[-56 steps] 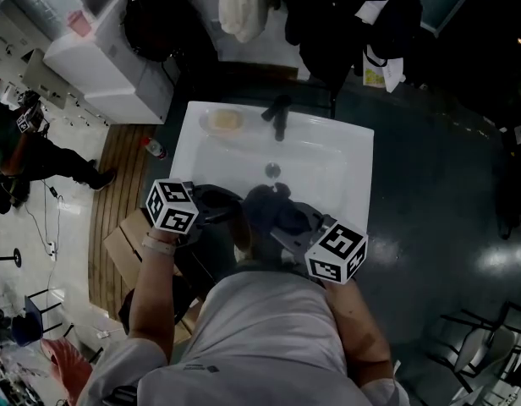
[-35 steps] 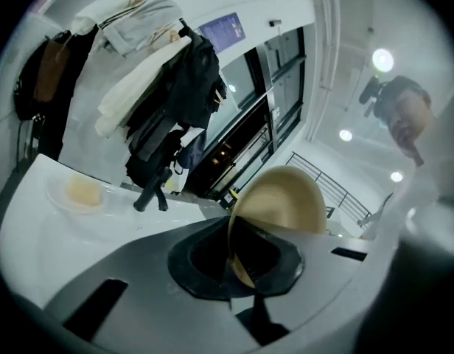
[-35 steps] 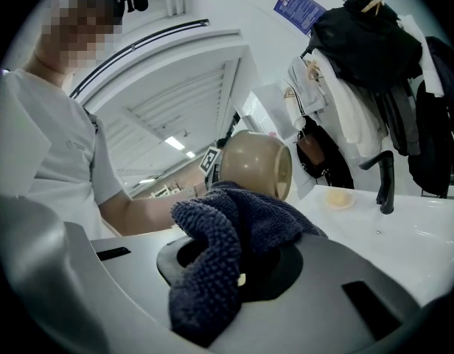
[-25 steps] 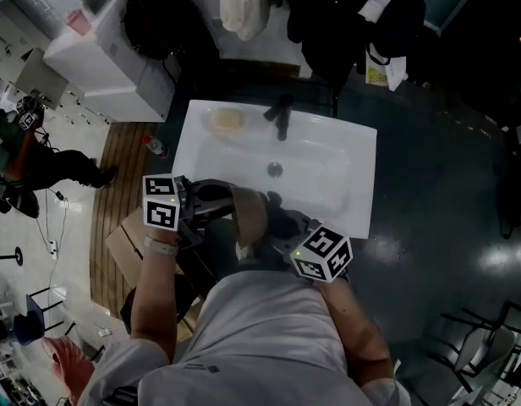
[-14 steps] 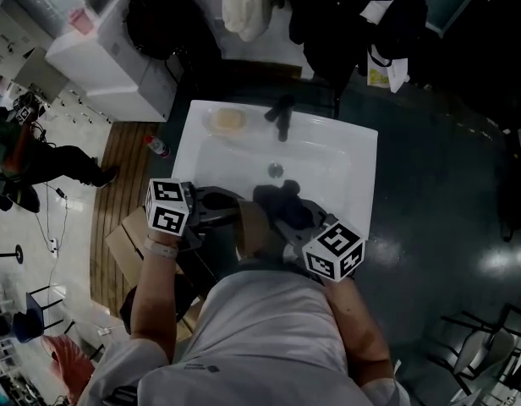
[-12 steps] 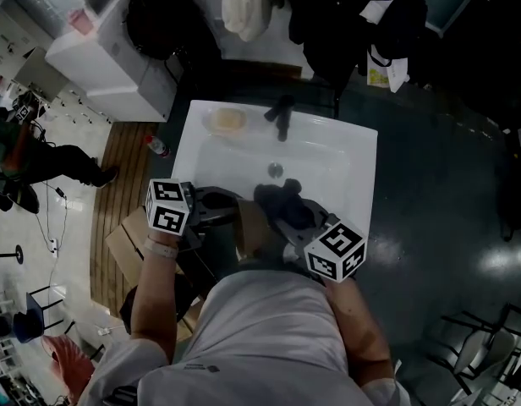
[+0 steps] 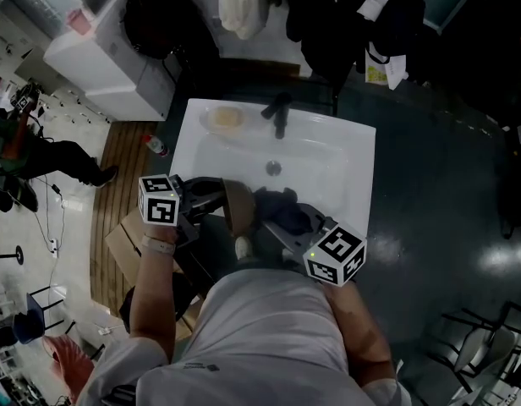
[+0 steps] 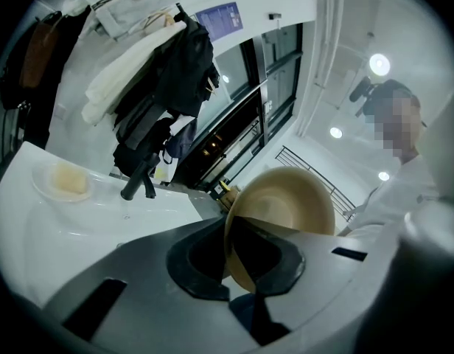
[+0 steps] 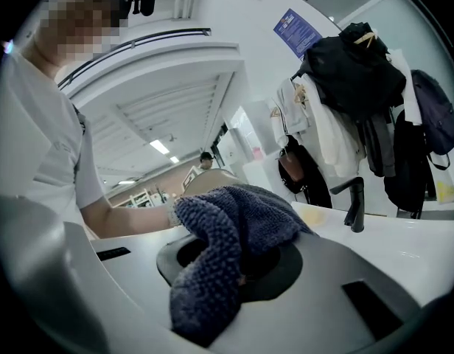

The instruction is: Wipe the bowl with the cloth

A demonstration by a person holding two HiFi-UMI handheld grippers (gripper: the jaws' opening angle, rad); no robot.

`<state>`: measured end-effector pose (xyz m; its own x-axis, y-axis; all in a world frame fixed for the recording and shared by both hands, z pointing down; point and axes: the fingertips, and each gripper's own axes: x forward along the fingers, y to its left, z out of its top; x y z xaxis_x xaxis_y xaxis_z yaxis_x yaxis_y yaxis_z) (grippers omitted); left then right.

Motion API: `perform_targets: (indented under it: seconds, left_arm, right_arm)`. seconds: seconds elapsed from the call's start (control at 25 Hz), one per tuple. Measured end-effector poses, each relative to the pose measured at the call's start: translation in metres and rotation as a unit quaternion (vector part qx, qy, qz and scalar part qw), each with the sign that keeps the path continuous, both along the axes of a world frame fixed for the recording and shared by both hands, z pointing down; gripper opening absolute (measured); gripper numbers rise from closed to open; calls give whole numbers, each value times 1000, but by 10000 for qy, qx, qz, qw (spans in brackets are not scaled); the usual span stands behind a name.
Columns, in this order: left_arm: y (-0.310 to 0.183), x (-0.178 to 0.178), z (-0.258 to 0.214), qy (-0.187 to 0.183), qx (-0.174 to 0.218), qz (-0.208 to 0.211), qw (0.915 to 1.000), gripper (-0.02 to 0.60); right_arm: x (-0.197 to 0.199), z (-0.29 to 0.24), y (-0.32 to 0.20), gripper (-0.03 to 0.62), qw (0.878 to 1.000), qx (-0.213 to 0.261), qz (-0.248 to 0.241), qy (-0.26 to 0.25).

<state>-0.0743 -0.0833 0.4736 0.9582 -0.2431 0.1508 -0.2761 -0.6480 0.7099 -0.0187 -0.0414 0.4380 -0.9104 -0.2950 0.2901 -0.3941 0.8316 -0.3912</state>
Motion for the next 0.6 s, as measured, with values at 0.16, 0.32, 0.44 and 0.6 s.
perform_targets:
  seconds: [0.16,0.32,0.44,0.6]
  left_arm:
    - [-4,-2,-6,18,123,-117,9999,20]
    - [-5,0,-17,220,296,-123,9992,19]
    - [1,3,-27,352,452,1,9984,18]
    - [10,6,-37,460,580,103,9972,18]
  right_arm:
    - [-1,6,4,61,9999,-81,-86,33]
    - [-5,15,7,61,9997,-180,-158,79]
    - [-10,21,7,61,9995,-261,-174,89]
    - [-14,24,-1,61,9993,-322,-112,122]
